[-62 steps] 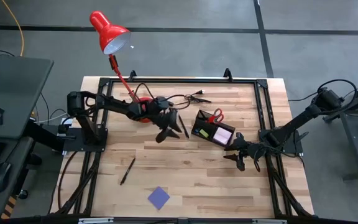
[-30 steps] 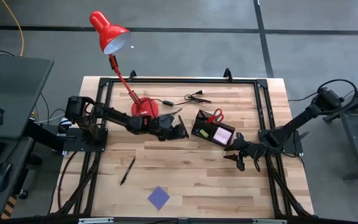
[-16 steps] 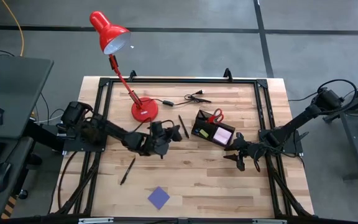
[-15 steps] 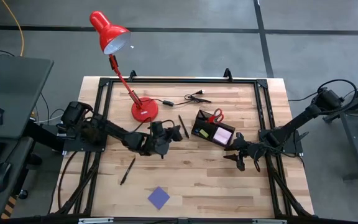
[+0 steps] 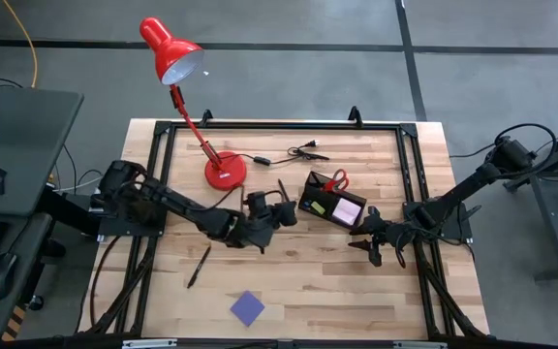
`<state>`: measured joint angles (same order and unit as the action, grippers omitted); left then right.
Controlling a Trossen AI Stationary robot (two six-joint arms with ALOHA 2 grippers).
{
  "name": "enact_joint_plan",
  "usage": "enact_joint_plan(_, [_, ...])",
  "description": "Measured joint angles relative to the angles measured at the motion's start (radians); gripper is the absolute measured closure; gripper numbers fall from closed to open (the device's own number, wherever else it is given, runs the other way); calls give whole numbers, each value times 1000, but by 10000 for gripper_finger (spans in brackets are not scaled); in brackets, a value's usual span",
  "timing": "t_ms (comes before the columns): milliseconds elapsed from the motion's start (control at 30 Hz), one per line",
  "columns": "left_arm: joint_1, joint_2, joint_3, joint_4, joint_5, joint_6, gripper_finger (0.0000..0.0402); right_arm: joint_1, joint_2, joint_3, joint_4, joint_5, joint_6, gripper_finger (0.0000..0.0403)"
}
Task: Pick and place office supplies into organizer
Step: Put the black pen into the desk organizer
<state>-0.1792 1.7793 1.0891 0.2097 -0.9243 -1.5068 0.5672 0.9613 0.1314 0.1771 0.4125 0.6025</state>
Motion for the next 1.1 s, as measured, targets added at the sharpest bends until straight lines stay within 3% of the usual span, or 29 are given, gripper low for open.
enact_joint_plan(100, [2,62,92,-179,-29,-128,366,0,0,0,0,0,0,235])
enact_joint_plan(200, [6,168,273,-437,-17,-319,379,0,0,0,2,0,0,235])
enact_joint_plan(300, [14,288,465,-661,-10,-410,397,0,0,0,1,0,0,235])
enact_joint_plan(500, [16,448,809,-1023,-14,-315,379,0,2,1,3,0,0,235])
enact_joint_plan(567, [19,509,890,-1066,-31,-304,373,0,1,1,2,0,0,235])
enact_joint_plan(700, [33,578,991,-1188,-5,-343,375,0,0,1,-1,0,0,236])
enact_joint_plan(867, [50,629,1007,-1265,51,-427,391,0,2,1,6,0,0,237])
enact_joint_plan(1100, [35,699,1006,-1465,67,-753,395,0,-1,1,0,0,0,234])
